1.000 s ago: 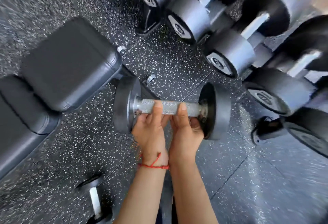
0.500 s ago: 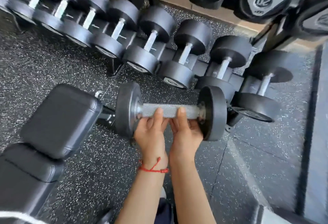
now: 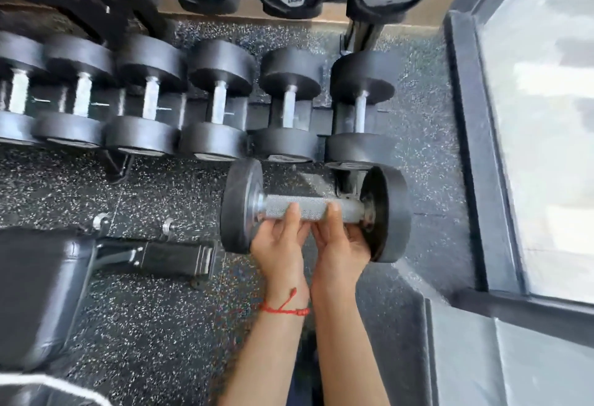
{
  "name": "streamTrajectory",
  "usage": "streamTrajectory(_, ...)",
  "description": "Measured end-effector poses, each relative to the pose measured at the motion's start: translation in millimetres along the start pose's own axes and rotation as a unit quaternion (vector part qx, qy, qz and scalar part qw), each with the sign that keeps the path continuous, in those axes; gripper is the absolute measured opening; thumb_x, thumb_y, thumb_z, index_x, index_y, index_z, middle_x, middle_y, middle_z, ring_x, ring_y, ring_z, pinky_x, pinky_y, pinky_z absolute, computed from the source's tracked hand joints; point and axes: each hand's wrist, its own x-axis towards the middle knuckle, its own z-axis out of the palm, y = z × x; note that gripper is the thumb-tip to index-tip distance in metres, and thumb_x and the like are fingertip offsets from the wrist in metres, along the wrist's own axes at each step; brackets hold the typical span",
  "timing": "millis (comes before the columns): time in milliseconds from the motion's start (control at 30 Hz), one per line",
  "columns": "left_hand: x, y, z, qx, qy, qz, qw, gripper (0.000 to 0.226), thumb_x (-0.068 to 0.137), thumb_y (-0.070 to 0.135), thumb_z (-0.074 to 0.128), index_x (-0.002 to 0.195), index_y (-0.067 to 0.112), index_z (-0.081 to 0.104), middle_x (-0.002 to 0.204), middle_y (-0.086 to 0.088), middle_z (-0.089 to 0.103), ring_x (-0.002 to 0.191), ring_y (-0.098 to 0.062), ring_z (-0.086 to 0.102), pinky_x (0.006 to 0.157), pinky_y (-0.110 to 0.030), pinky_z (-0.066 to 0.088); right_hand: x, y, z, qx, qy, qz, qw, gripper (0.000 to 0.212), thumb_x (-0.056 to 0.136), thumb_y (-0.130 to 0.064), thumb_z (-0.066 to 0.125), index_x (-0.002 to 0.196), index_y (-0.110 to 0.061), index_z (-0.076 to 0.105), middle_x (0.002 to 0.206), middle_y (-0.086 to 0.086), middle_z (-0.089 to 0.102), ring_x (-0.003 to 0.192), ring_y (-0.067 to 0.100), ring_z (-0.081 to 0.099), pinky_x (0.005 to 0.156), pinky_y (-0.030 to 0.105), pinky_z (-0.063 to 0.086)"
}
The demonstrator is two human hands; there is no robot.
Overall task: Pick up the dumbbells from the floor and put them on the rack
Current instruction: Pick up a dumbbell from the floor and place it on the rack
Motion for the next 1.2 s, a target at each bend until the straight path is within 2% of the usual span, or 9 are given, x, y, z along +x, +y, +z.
streamTrajectory(167,-29.6,-34.2,59.5,0.023,-0.021,-0.031,0.999,0.012,0.087,0.003,0.056,0.098,0.002,0.061,0.091,-0.010,0.068,0.085,-0.021,0.066,0.063,-0.021,0.056,30.7,-60.6,-29.5,0.022,0.029,-0.017,0.999,0.031,0.081,-0.011,0.063,0.108,0.004,0.060,0.100,0.016,0.068,0.088,0.024,0.066,0.069,0.026,0.056)
streamTrajectory(300,-51.2,-55.5,108.4,0.035,-0.037,-0.055,0.997,0.020,0.087,0.004,0.057,0.105,-0.002,0.059,0.096,-0.014,0.067,0.091,-0.026,0.065,0.063,-0.021,0.056,51.6,-111.6,-43.9,0.036,0.047,-0.043,0.997,0.046,0.076,-0.017,0.066,0.114,0.008,0.056,0.107,0.022,0.066,0.097,0.031,0.066,0.075,0.029,0.057)
streamTrajectory(500,-69.7,-70.5,168.4,0.056,-0.062,-0.063,0.995,0.005,0.085,0.001,0.058,0.089,0.002,0.062,0.085,-0.012,0.068,0.070,-0.014,0.070,0.059,-0.020,0.055,84.3,-164.9,-52.5,0.053,0.094,-0.054,0.993,0.036,0.085,-0.008,0.060,0.115,0.011,0.053,0.108,0.025,0.063,0.096,0.033,0.062,0.074,0.030,0.056)
streamTrajectory(667,-67.1,-75.0,212.1,0.094,-0.074,-0.069,0.990,0.002,0.084,0.003,0.061,0.084,0.001,0.061,0.076,-0.010,0.066,0.062,-0.010,0.068,0.058,-0.019,0.055,106.0,-199.9,-44.8,0.076,0.105,-0.041,0.991,0.007,0.083,-0.009,0.064,0.085,-0.003,0.063,0.073,0.006,0.071,0.074,0.022,0.065,0.068,0.028,0.057)
streamTrajectory(767,-62.0,-76.1,237.8,0.119,-0.088,-0.067,0.987,0.005,0.085,0.004,0.061,0.081,0.002,0.063,0.081,-0.014,0.067,0.075,-0.019,0.068,0.062,-0.021,0.057,122.9,-219.9,-34.3,0.074,0.127,-0.043,0.988,0.014,0.082,-0.007,0.065,0.092,0.002,0.062,0.087,0.019,0.068,0.082,0.030,0.065,0.077,0.037,0.056)
streamTrajectory(833,-56.1,-75.4,257.2,0.110,-0.098,-0.078,0.986,0.010,0.086,0.002,0.059,0.091,-0.006,0.061,0.092,-0.022,0.066,0.087,-0.029,0.065,0.064,-0.022,0.058,136.1,-233.2,-23.7,0.072,0.144,-0.049,0.986,0.025,0.082,-0.008,0.064,0.102,0.007,0.061,0.102,0.026,0.065,0.091,0.033,0.064,0.082,0.038,0.055)
streamTrajectory(933,-41.5,-75.0,288.6,0.079,-0.105,-0.109,0.985,0.010,0.085,0.000,0.058,0.094,-0.003,0.061,0.091,-0.020,0.065,0.081,-0.025,0.066,0.061,-0.020,0.056,156.6,-251.4,-3.3,0.098,0.149,-0.066,0.982,0.039,0.085,-0.007,0.060,0.117,0.012,0.051,0.117,0.030,0.059,0.102,0.036,0.062,0.077,0.033,0.056)
streamTrajectory(1033,-25.9,-75.1,317.8,0.083,-0.112,-0.118,0.983,0.011,0.086,0.000,0.057,0.097,-0.002,0.060,0.085,-0.010,0.066,0.069,-0.011,0.069,0.060,-0.020,0.056,177.3,-265.7,14.5,0.105,0.167,-0.060,0.979,0.038,0.084,-0.007,0.060,0.115,0.014,0.051,0.116,0.032,0.059,0.100,0.036,0.061,0.073,0.030,0.056)
streamTrajectory(1200,-2.9,-74.1,360.4,0.086,-0.129,-0.132,0.979,0.016,0.087,0.000,0.054,0.102,-0.003,0.058,0.089,-0.012,0.066,0.075,-0.014,0.068,0.066,-0.022,0.058,207.7,-291.1,40.8,0.101,0.172,-0.059,0.978,0.037,0.084,-0.007,0.062,0.112,0.014,0.053,0.105,0.028,0.063,0.090,0.032,0.064,0.071,0.028,0.057)
